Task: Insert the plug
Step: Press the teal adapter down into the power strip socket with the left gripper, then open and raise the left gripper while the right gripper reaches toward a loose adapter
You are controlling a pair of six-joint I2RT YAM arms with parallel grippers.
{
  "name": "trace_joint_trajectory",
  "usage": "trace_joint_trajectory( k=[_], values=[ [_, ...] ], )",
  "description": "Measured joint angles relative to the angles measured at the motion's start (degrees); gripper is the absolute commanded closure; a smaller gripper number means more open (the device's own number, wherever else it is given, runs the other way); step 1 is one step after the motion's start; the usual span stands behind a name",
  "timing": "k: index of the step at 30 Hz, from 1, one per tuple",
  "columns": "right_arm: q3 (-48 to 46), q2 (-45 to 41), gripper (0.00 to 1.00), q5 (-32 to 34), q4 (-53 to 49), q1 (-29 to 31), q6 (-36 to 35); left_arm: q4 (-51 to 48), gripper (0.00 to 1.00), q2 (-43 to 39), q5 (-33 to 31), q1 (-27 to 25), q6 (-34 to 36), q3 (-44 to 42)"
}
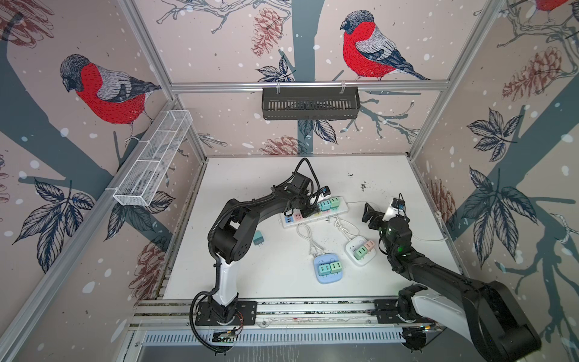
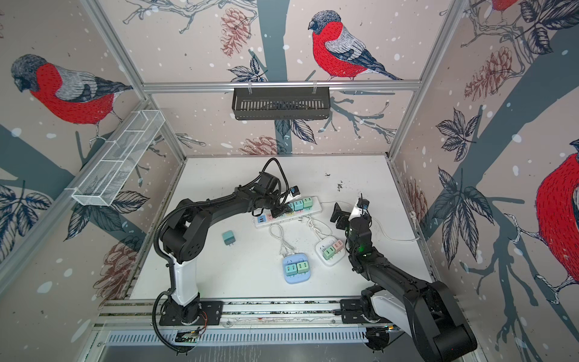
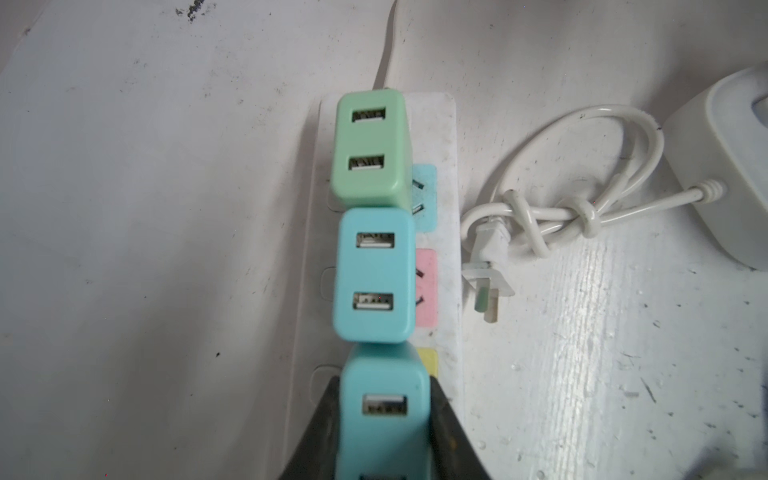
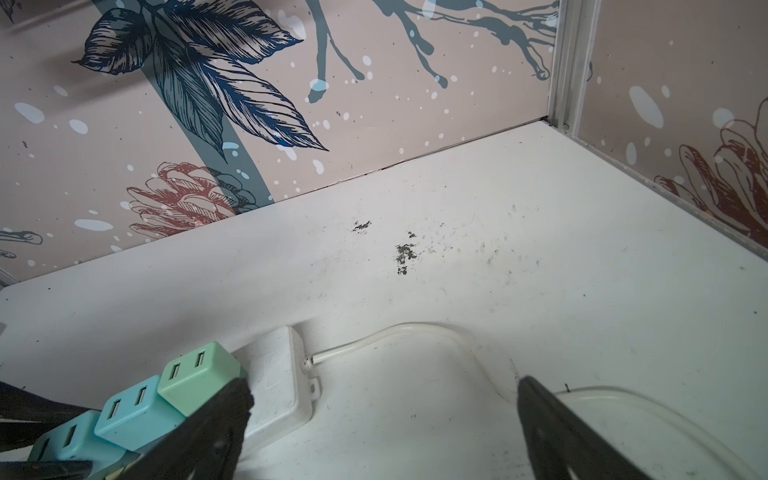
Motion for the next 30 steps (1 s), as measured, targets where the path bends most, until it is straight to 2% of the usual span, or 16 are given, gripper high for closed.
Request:
trace_joint_trajectory(
  k=[5,6,7,9,10,14,18,24,27,30],
  values=[
    [0.0,0.0,0.0,0.0,0.0,0.0,0.0,-0.5,1.0,0.6,0.2,0.0,0.0,0.6],
    [0.0,0.0,0.0,0.0,0.0,0.0,0.0,-0.5,0.95,0.6,0.2,0.0,0.0,0.6],
    [0.0,0.0,0.0,0.0,0.0,0.0,0.0,-0.5,0.84,0.6,0.1,0.0,-0.1,0.6],
    [0.0,0.0,0.0,0.0,0.0,0.0,0.0,-0.3,0.4,0.4,0.0,0.0,-0.2,0.5],
    [0.0,0.0,0.0,0.0,0.0,0.0,0.0,-0.1,0.02,0.2,-0.5,0.0,-0.2,0.2],
    [0.0,0.0,0.0,-0.2,0.0,0.0,0.0,-1.5,0.02,-1.9,-1.6,-0.1,-0.7,-2.3],
    [0.0,0.1,0.0,-0.2,0.0,0.0,0.0,0.1,0.02,-9.3,-2.9,-0.1,-3.3,-4.9],
    [0.3,0.4,0.0,-0.6,-0.1,-0.1,-0.2,8.4,0.02,-29.4,-6.4,-0.2,-10.3,-16.3],
    [0.1,-0.1,0.0,-1.0,0.0,-0.1,-0.2,14.6,0.02,-40.6,-11.4,-0.2,-17.0,-23.3],
    [-0.2,-0.4,0.0,-1.8,0.0,-0.1,-0.2,21.0,0.02,-50.9,-20.2,-0.2,-25.6,-31.0]
  ],
)
